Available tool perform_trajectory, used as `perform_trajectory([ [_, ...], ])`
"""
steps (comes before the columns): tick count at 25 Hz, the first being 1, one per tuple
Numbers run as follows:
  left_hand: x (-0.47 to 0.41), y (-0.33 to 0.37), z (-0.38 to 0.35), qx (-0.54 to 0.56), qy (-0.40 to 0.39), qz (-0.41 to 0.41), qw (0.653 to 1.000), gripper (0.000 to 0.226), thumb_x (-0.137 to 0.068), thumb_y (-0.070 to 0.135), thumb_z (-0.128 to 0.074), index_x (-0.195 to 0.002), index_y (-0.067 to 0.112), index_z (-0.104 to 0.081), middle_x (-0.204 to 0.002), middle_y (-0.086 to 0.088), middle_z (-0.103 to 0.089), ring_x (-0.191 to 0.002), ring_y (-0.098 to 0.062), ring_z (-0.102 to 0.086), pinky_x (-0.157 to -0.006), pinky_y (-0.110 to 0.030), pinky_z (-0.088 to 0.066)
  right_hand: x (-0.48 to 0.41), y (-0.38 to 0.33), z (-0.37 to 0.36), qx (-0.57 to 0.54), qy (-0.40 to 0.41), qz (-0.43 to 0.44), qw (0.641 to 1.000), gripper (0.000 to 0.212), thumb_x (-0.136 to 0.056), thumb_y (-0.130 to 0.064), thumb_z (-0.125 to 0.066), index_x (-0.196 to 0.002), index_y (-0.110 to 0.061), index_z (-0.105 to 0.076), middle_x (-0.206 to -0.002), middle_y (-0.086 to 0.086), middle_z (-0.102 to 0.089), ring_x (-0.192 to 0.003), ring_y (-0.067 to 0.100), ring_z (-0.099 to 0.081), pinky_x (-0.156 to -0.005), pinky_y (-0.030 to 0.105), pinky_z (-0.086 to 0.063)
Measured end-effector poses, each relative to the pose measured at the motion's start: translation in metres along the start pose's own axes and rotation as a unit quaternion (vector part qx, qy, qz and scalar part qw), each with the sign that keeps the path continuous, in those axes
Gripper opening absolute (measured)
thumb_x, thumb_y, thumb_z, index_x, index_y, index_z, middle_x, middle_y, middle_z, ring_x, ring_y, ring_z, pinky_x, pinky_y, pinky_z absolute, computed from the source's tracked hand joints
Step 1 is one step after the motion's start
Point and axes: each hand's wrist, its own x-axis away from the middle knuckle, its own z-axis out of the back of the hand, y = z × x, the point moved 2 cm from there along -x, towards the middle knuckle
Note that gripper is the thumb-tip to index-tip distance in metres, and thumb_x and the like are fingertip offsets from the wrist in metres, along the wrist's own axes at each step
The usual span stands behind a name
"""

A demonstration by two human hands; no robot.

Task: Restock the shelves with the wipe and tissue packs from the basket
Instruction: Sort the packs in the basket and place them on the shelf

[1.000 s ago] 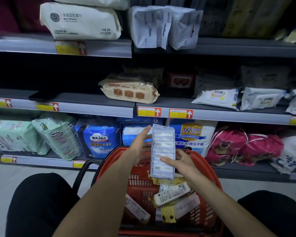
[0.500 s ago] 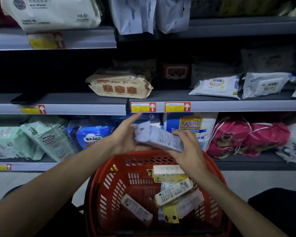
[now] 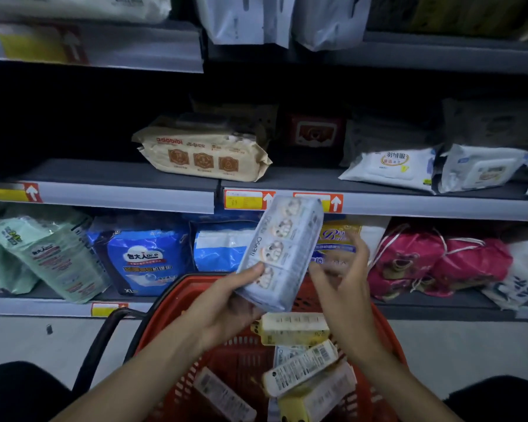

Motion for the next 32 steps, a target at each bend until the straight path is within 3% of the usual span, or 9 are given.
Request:
perform_trajectory([
  [2, 0.0, 0.006, -0.009, -0.012, -0.049, -0.013, 0.999, 0.063, -0.062, 0.021, -0.098, -0.118, 0.001, -0.077, -0.127, -0.023, -0.071, -0.111, -0.034, -0.072, -0.093, -0.043, -0.061, 0.017, -0.006, -0.009, -0.09, -0.062, -0.073, 0.991, 0.034, -0.098, -0.042, -0.063, -0.131, -0.038, -0.057, -0.113, -0.019, -0.07, -0.111, 0.001, -0.067, -0.081, 0.019, -0.054],
  [3, 0.001, 0.008, -0.013, -0.021, -0.061, -0.018, 0.998, 0.061, -0.061, 0.021, -0.098, -0.115, 0.002, -0.078, -0.123, -0.022, -0.073, -0.106, -0.033, -0.074, -0.086, -0.041, -0.062, 0.027, -0.008, -0.014, -0.119, -0.095, -0.088, 0.984, 0.038, -0.093, -0.046, -0.062, -0.131, -0.042, -0.057, -0.113, -0.024, -0.071, -0.108, -0.002, -0.068, -0.08, 0.018, -0.055],
  [7, 0.007, 0.014, -0.024, -0.03, -0.058, -0.054, 0.996, 0.046, -0.079, 0.021, -0.08, -0.124, 0.008, -0.075, -0.13, -0.021, -0.07, -0.111, -0.034, -0.072, -0.094, -0.044, -0.061, 0.043, -0.01, -0.026, -0.144, -0.165, -0.041, 0.975, 0.09, -0.082, -0.034, -0.083, -0.151, -0.06, -0.03, -0.142, -0.022, -0.06, -0.126, 0.004, -0.063, -0.093, 0.03, -0.06],
  [11, 0.009, 0.018, -0.039, -0.125, -0.031, -0.149, 0.981, 0.049, -0.09, 0.008, -0.07, -0.138, 0.006, -0.062, -0.138, -0.019, -0.066, -0.131, -0.04, -0.059, -0.113, -0.05, -0.046, 0.036, -0.03, -0.011, -0.181, -0.101, 0.006, 0.978, 0.08, -0.091, -0.004, -0.076, -0.152, -0.041, -0.041, -0.135, -0.017, -0.068, -0.121, 0.008, -0.068, -0.092, 0.025, -0.059],
  [13, 0.013, 0.02, -0.05, -0.19, -0.004, -0.187, 0.964, 0.045, -0.091, 0.012, -0.074, -0.135, 0.008, -0.064, -0.134, -0.012, -0.07, -0.13, -0.036, -0.061, -0.109, -0.046, -0.049, 0.034, -0.042, -0.001, -0.185, -0.069, 0.018, 0.98, 0.072, -0.09, 0.001, -0.075, -0.147, -0.035, -0.05, -0.129, -0.022, -0.069, -0.116, 0.004, -0.07, -0.088, 0.022, -0.06],
  [19, 0.038, 0.043, -0.11, -0.361, 0.025, -0.263, 0.894, 0.039, -0.089, 0.037, -0.07, -0.123, 0.019, -0.073, -0.116, 0.005, -0.078, -0.107, -0.015, -0.074, -0.092, -0.033, -0.06, 0.028, -0.059, 0.035, -0.223, 0.046, 0.031, 0.973, 0.064, -0.076, 0.003, -0.085, -0.126, -0.032, -0.066, -0.114, -0.012, -0.077, -0.104, 0.011, -0.075, -0.079, 0.021, -0.061],
  [24, 0.05, 0.06, -0.173, -0.38, -0.062, -0.282, 0.879, 0.037, -0.086, 0.036, -0.069, -0.117, 0.016, -0.074, -0.109, 0.008, -0.08, -0.093, -0.002, -0.073, -0.078, -0.02, -0.055, 0.027, -0.088, 0.071, -0.265, 0.173, 0.115, 0.941, 0.061, -0.048, -0.011, -0.086, -0.104, -0.033, -0.074, -0.099, -0.008, -0.081, -0.091, 0.011, -0.078, -0.072, 0.019, -0.062],
  [29, 0.047, 0.083, -0.242, -0.364, -0.123, -0.312, 0.869, 0.032, -0.091, 0.029, -0.07, -0.12, 0.016, -0.074, -0.115, 0.002, -0.079, -0.098, -0.006, -0.073, -0.081, -0.023, -0.058, 0.008, -0.136, 0.098, -0.305, 0.254, 0.191, 0.898, 0.058, -0.067, 0.006, -0.082, -0.105, -0.035, -0.07, -0.091, -0.023, -0.079, -0.087, -0.003, -0.075, -0.068, 0.011, -0.058],
  [32, 0.045, 0.102, -0.278, -0.352, -0.089, -0.368, 0.856, 0.027, -0.098, 0.028, -0.069, -0.121, 0.016, -0.074, -0.11, -0.001, -0.08, -0.096, -0.016, -0.076, -0.08, -0.033, -0.064, -0.015, -0.177, 0.115, -0.317, 0.279, 0.221, 0.879, 0.05, -0.067, -0.012, -0.085, -0.109, -0.035, -0.068, -0.099, -0.015, -0.079, -0.098, 0.004, -0.076, -0.074, 0.014, -0.059],
])
